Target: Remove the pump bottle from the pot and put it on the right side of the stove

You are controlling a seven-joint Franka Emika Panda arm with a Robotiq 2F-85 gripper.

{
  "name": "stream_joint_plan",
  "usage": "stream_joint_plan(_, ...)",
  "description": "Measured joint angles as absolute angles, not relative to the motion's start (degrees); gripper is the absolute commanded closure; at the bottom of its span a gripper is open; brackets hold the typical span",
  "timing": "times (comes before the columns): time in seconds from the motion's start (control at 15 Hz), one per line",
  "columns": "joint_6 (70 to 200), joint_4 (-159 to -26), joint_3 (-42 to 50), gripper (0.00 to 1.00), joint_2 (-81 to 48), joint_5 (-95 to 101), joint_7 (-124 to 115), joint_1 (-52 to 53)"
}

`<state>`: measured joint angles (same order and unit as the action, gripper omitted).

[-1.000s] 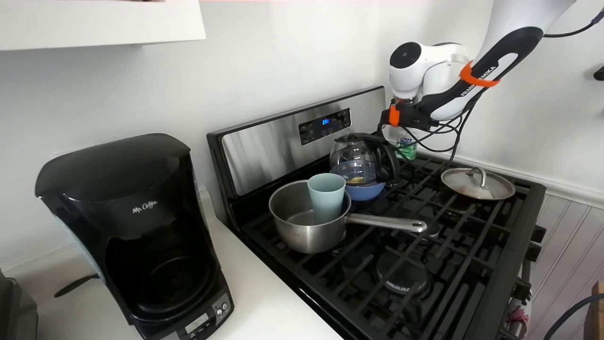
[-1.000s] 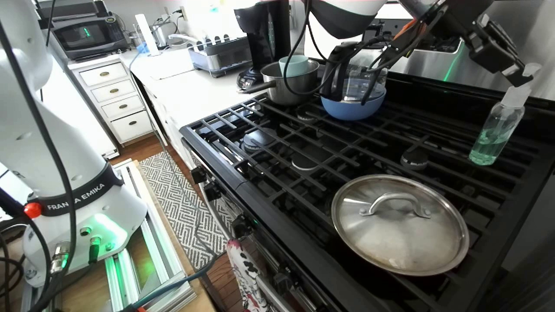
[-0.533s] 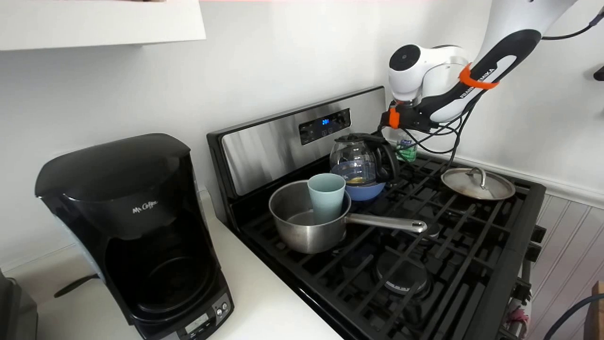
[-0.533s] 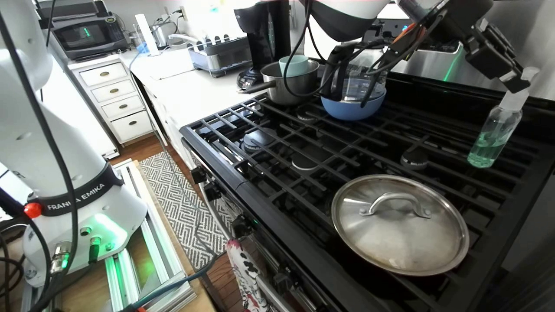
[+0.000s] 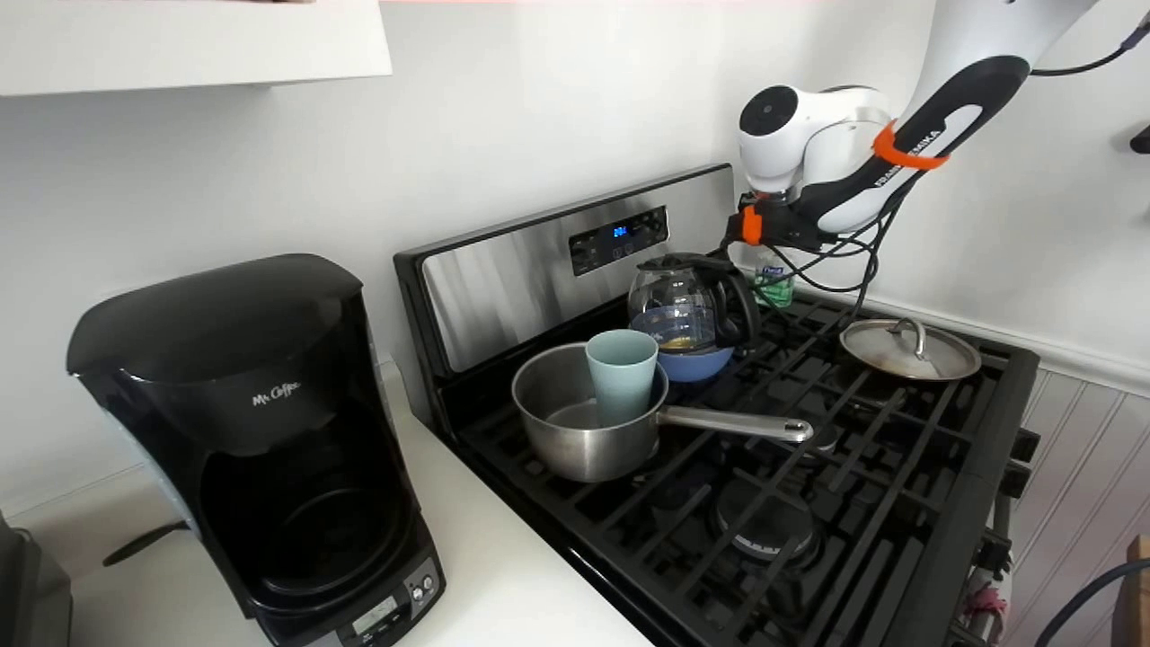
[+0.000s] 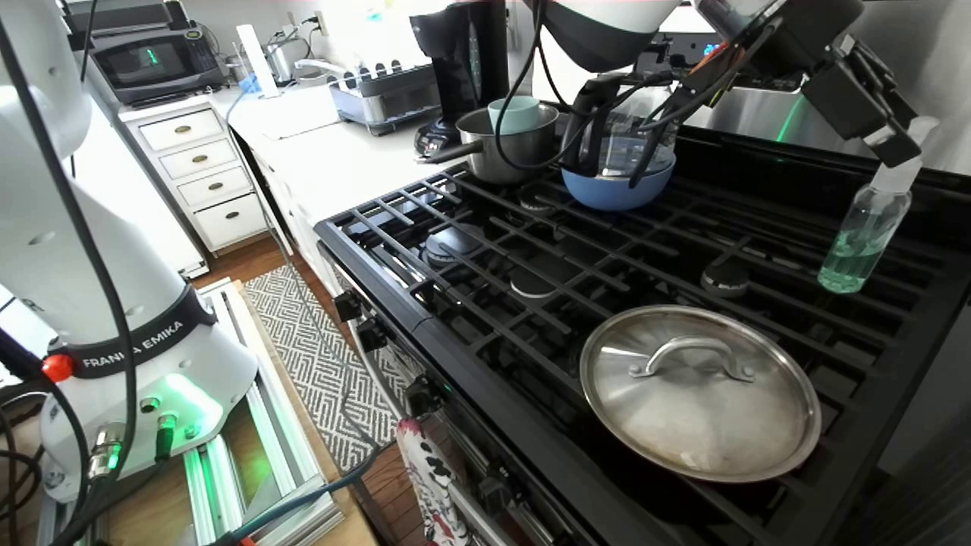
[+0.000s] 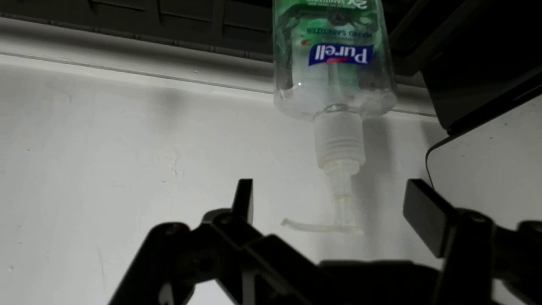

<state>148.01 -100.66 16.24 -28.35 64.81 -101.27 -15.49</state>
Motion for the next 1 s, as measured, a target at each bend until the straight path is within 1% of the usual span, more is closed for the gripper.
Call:
stream_joint_plan(0.33,145.3,-100.78,16.17,0.0,-27.5,63.86,-96.9,-15.35)
stream_joint_plan(0.6,144.37,-104.53,15.47,0.0,-22.63,59.62,-85.42,-15.9)
stream_joint_plan(1.0,156.44,-117.27,14.67,0.0,-5.69,50.12,-60.34,-19.53)
